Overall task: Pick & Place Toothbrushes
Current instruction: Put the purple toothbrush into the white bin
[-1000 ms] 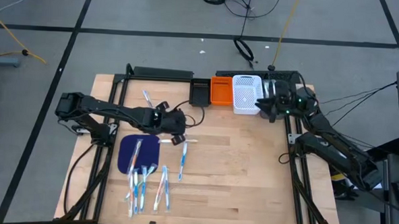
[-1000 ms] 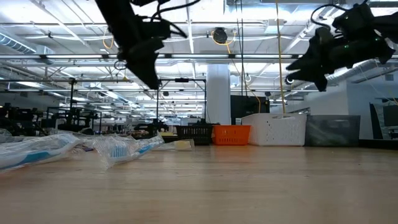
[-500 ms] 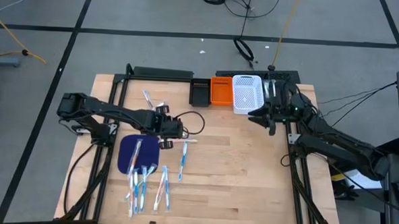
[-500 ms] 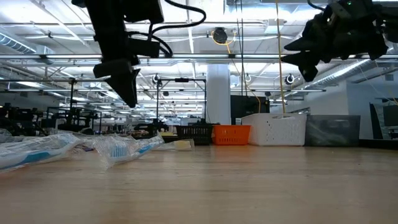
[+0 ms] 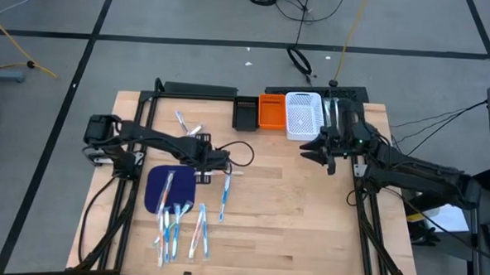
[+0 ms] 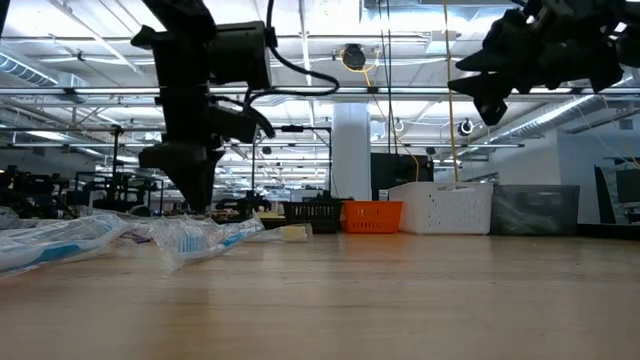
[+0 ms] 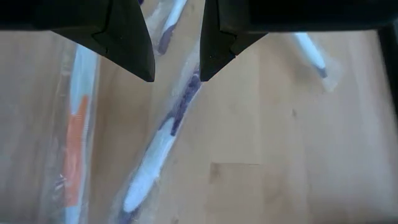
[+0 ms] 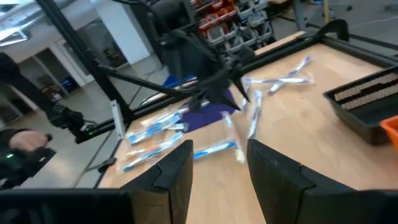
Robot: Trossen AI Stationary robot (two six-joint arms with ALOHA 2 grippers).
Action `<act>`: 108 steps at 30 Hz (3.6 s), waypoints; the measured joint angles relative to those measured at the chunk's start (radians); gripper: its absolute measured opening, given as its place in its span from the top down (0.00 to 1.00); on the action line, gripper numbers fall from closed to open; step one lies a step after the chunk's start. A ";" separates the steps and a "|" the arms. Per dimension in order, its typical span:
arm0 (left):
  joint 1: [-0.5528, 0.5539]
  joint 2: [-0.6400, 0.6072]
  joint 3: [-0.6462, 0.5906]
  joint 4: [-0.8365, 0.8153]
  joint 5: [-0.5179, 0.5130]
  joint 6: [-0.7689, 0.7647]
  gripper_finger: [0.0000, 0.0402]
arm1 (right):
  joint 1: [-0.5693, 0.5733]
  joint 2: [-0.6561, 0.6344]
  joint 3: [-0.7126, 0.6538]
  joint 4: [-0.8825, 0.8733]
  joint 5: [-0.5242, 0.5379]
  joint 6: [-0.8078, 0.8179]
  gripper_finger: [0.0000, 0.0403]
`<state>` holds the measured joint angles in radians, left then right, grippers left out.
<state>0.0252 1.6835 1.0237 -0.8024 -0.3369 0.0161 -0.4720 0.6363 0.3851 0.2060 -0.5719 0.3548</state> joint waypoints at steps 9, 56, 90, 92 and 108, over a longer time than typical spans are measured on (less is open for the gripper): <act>0.040 0.033 0.000 0.016 0.004 0.071 0.68 | 0.063 0.017 0.000 0.008 0.073 -0.011 0.65; 0.064 -0.197 0.002 0.597 0.213 -0.079 1.00 | 0.171 0.244 0.000 0.316 0.179 -0.061 0.65; 0.061 0.013 0.003 1.420 0.242 -0.151 1.00 | 0.225 0.428 0.001 0.808 0.328 -0.132 0.65; 0.061 0.023 0.003 1.451 0.243 -0.151 1.00 | 0.226 0.429 0.001 0.802 0.360 -0.134 0.65; 0.060 0.077 0.014 1.513 0.234 -0.177 1.00 | 0.225 0.550 0.077 0.814 0.363 -0.135 0.66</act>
<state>0.0853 1.7605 1.0378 0.7102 -0.1024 -0.1608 -0.2466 1.1863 0.4620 1.0195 -0.2092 0.2202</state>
